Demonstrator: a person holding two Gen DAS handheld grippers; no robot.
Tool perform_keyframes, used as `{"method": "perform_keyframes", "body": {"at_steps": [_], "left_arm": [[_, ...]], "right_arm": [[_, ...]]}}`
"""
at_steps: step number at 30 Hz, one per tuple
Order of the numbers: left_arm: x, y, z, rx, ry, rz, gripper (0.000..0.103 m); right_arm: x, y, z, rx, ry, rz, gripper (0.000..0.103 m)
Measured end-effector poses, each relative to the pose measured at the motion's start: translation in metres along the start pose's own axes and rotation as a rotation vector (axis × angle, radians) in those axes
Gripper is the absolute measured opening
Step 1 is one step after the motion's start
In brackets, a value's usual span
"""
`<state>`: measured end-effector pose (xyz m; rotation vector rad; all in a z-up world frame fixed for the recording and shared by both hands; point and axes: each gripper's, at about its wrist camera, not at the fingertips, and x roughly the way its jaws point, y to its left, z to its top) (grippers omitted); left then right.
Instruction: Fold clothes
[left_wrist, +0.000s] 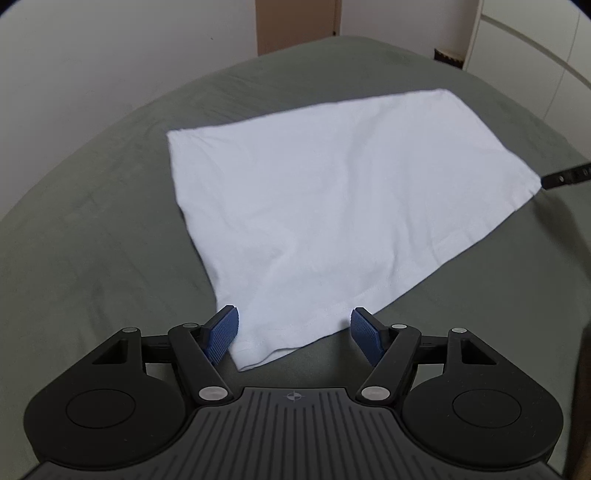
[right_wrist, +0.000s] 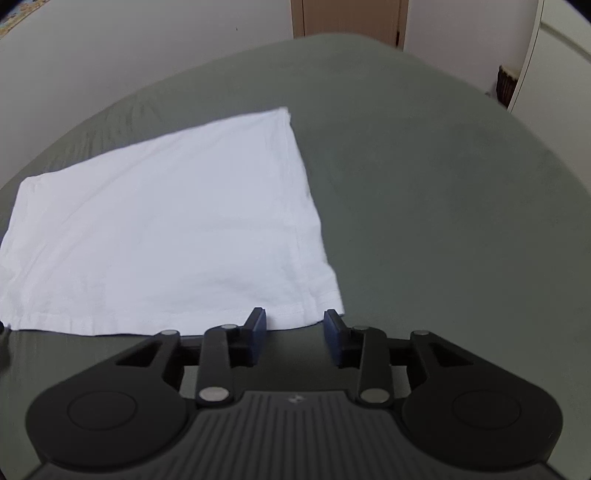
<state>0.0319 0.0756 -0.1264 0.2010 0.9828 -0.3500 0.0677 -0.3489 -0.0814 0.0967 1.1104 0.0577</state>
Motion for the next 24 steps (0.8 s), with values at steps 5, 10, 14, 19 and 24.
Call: {"method": "perform_keyframes", "body": {"at_steps": [5, 10, 14, 19, 24], "left_arm": [[-0.017, -0.007, 0.007, 0.024, -0.028, 0.005, 0.067], [-0.028, -0.008, 0.02, 0.119, -0.034, 0.015, 0.067], [-0.029, 0.002, 0.036, 0.17, -0.015, 0.014, 0.067], [-0.026, 0.011, 0.06, 0.252, -0.007, 0.009, 0.067], [0.004, 0.014, 0.095, 0.396, 0.022, 0.015, 0.067]], "right_arm": [[-0.022, -0.002, 0.001, 0.003, -0.043, 0.017, 0.039], [-0.034, 0.003, 0.009, -0.072, -0.072, 0.038, 0.044], [-0.042, 0.012, 0.02, -0.158, -0.06, 0.063, 0.045], [-0.034, 0.026, 0.046, -0.311, -0.057, 0.095, 0.046], [-0.012, 0.037, 0.085, -0.447, -0.056, 0.121, 0.046]]}}
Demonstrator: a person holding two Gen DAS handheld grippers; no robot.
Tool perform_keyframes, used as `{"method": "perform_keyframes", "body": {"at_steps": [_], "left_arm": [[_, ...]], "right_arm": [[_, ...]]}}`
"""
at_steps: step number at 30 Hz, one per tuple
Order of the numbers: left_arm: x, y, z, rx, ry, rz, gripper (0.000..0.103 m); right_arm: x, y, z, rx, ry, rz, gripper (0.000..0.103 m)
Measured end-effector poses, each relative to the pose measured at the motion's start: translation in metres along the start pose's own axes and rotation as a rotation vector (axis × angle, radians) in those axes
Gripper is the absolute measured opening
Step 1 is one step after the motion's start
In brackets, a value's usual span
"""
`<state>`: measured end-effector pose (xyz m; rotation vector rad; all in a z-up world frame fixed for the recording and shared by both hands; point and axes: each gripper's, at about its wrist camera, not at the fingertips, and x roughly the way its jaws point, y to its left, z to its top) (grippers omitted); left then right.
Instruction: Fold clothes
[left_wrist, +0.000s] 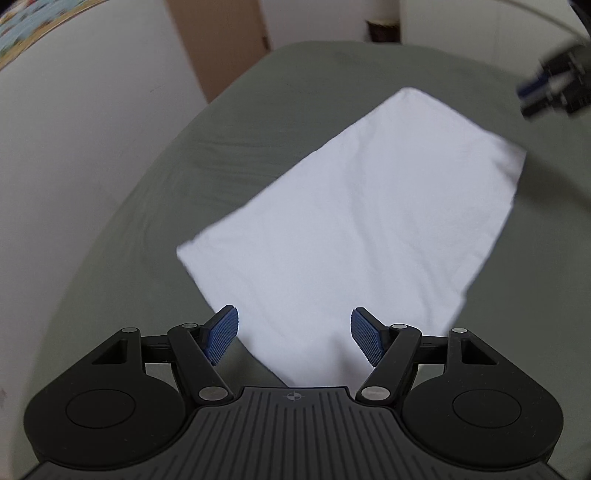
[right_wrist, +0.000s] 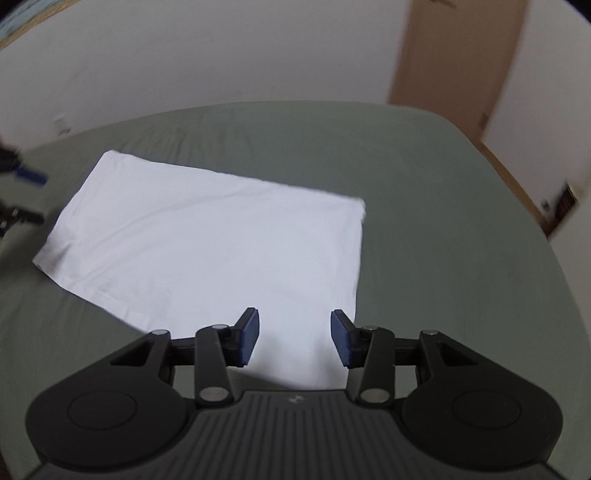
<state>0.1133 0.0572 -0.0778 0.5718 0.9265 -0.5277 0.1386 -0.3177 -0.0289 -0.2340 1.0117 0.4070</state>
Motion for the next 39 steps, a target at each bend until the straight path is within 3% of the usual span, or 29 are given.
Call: {"method": "perform_keyframes", "body": {"at_steps": [4, 10, 15, 21, 29, 39], "left_arm": [[0.029, 0.017, 0.027, 0.065, 0.027, -0.008, 0.067], [0.066, 0.039, 0.059, 0.111, 0.049, -0.066, 0.067], [0.09, 0.053, 0.078, 0.205, 0.093, -0.12, 0.067], [0.11, 0.075, 0.088, 0.26, 0.178, -0.261, 0.067], [0.146, 0.095, 0.102, 0.277, 0.26, -0.427, 0.067], [0.178, 0.11, 0.104, 0.238, 0.33, -0.555, 0.069]], "right_arm": [[0.022, -0.011, 0.031, -0.092, 0.012, 0.027, 0.051], [0.065, -0.031, 0.072, -0.192, 0.035, 0.101, 0.052], [0.104, -0.044, 0.095, -0.302, 0.103, 0.162, 0.052], [0.125, -0.056, 0.125, -0.404, 0.163, 0.254, 0.058], [0.158, -0.06, 0.165, -0.498, 0.276, 0.418, 0.061], [0.219, -0.056, 0.172, -0.549, 0.444, 0.531, 0.061]]}}
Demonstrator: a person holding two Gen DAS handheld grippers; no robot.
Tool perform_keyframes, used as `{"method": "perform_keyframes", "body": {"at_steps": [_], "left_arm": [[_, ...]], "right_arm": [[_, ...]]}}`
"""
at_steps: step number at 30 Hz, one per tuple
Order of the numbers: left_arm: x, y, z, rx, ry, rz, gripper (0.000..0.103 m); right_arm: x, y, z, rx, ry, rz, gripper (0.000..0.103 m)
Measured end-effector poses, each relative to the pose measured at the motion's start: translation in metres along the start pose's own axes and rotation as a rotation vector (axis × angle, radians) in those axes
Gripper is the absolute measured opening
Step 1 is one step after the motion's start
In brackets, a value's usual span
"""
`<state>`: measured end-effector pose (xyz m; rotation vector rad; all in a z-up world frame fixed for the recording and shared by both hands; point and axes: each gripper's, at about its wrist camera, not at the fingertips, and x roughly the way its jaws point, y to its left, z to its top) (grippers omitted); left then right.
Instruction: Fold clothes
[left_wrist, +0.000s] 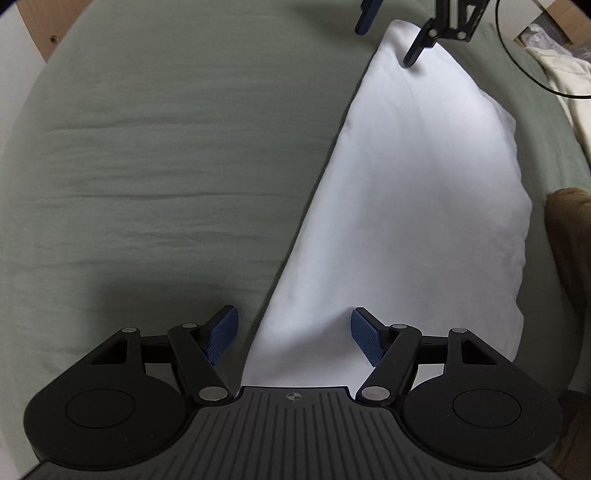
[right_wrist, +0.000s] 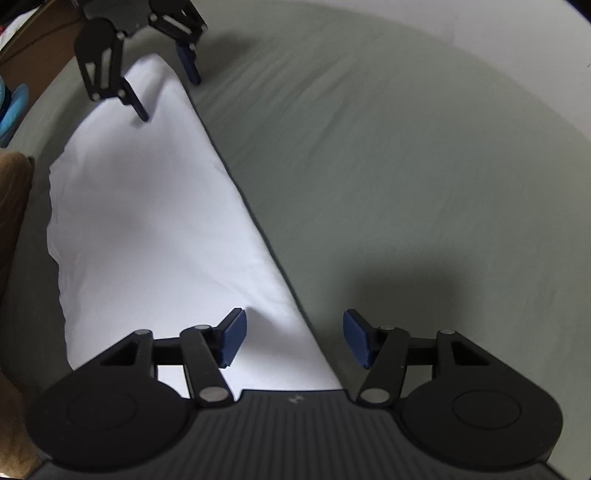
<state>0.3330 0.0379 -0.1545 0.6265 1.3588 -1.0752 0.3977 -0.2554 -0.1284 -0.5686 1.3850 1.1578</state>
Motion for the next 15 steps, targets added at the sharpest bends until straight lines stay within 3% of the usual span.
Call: {"method": "perform_keyframes", "body": {"at_steps": [5, 8, 15], "left_arm": [[0.0, 0.008, 0.003, 0.008, 0.013, -0.061, 0.076], [0.002, 0.006, 0.006, 0.036, 0.032, -0.072, 0.077], [0.006, 0.013, 0.003, 0.042, 0.032, -0.083, 0.078]], "right_arm": [[0.006, -0.008, 0.001, 0.003, 0.026, 0.073, 0.059], [0.008, -0.009, 0.002, -0.017, 0.062, 0.122, 0.047], [0.014, -0.022, 0.003, 0.011, 0.093, 0.167, 0.045]]}}
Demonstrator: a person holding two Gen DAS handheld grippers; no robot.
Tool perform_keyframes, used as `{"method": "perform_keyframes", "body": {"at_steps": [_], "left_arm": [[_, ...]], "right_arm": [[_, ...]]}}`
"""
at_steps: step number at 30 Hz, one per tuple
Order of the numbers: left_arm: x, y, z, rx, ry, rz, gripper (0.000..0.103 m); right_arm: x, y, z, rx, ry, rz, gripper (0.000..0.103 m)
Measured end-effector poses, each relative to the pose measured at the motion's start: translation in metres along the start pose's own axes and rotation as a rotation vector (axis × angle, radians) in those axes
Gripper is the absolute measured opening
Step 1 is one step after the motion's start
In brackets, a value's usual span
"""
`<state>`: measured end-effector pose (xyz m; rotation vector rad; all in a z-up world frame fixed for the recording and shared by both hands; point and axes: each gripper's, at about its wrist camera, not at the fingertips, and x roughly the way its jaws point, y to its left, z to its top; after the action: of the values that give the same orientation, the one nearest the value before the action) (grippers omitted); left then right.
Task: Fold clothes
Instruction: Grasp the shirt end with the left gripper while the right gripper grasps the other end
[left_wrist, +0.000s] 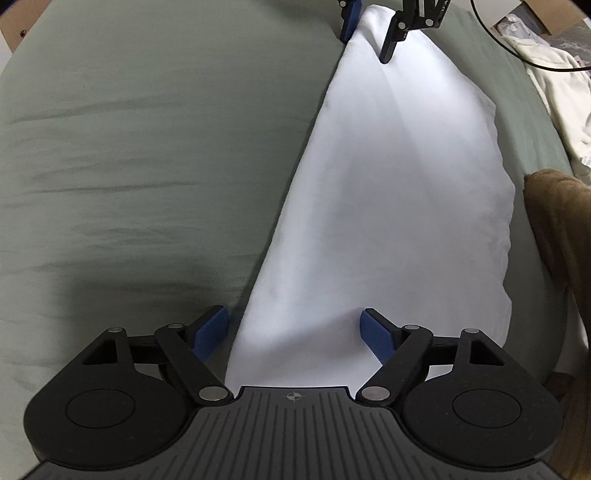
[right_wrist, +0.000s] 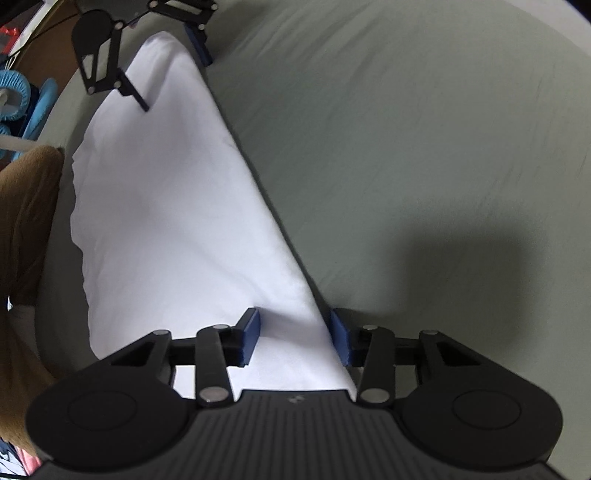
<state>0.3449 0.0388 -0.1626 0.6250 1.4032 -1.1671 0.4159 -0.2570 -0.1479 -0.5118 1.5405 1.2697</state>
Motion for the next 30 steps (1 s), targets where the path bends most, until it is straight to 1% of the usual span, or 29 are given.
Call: {"method": "perform_keyframes", "body": {"at_steps": [2, 4, 5, 6, 7, 8, 9, 10, 11, 14, 16, 17, 19, 21, 24, 26, 28, 30], "left_arm": [[0.0, -0.002, -0.001, -0.003, -0.006, 0.006, 0.078], [0.001, -0.007, -0.002, 0.01, -0.005, 0.034, 0.078], [0.003, -0.012, -0.002, 0.016, -0.002, 0.052, 0.078], [0.005, -0.017, -0.001, 0.021, 0.0, 0.071, 0.077], [0.006, -0.022, 0.0, 0.024, 0.004, 0.09, 0.072], [0.006, -0.025, 0.003, 0.022, 0.01, 0.105, 0.056], [0.004, -0.025, 0.003, 0.017, 0.016, 0.113, 0.046], [0.001, -0.025, 0.004, 0.005, 0.023, 0.111, 0.017], [-0.003, -0.025, 0.005, -0.014, 0.028, 0.101, 0.011], [-0.011, -0.039, 0.006, 0.011, 0.034, 0.142, 0.009], [-0.024, -0.047, 0.009, 0.018, 0.021, 0.177, 0.008], [-0.033, -0.049, 0.011, 0.016, 0.005, 0.191, 0.008], [-0.054, -0.047, 0.016, 0.007, -0.035, 0.222, 0.008], [-0.091, -0.04, 0.025, -0.019, -0.11, 0.282, 0.008], [-0.15, -0.036, 0.042, -0.023, -0.227, 0.405, 0.008], [-0.191, -0.039, 0.054, -0.001, -0.304, 0.507, 0.008], [-0.216, -0.052, 0.061, 0.039, -0.359, 0.601, 0.008], [-0.228, -0.064, 0.064, 0.069, -0.395, 0.663, 0.008]], "right_arm": [[-0.006, 0.001, -0.006, 0.015, -0.009, -0.012, 0.045], [-0.005, 0.006, -0.006, 0.019, -0.019, -0.039, 0.045], [-0.005, 0.008, -0.006, 0.027, -0.022, -0.052, 0.043], [-0.006, 0.01, -0.006, 0.038, -0.026, -0.059, 0.041], [-0.008, 0.01, -0.005, 0.05, -0.029, -0.061, 0.027], [-0.01, 0.009, -0.005, 0.059, -0.032, -0.06, 0.016], [-0.015, 0.012, -0.008, 0.07, -0.04, -0.059, 0.012], [-0.018, 0.016, -0.01, 0.069, -0.048, -0.064, 0.009], [-0.023, 0.02, -0.013, 0.067, -0.059, -0.072, 0.008], [-0.04, 0.034, -0.02, 0.065, -0.101, -0.096, 0.007], [-0.056, 0.043, -0.024, 0.053, -0.126, -0.119, 0.007], [-0.065, 0.047, -0.025, 0.045, -0.138, -0.137, 0.007], [-0.093, 0.05, -0.027, 0.037, -0.17, -0.209, 0.006], [-0.128, 0.051, -0.027, 0.034, -0.217, -0.296, 0.006], [-0.187, 0.053, -0.025, 0.027, -0.304, -0.448, 0.006], [-0.224, 0.061, -0.024, -0.008, -0.354, -0.568, 0.006], [-0.25, 0.07, -0.026, -0.043, -0.396, -0.673, 0.006], [-0.266, 0.083, -0.032, -0.086, -0.427, -0.77, 0.006]]}}
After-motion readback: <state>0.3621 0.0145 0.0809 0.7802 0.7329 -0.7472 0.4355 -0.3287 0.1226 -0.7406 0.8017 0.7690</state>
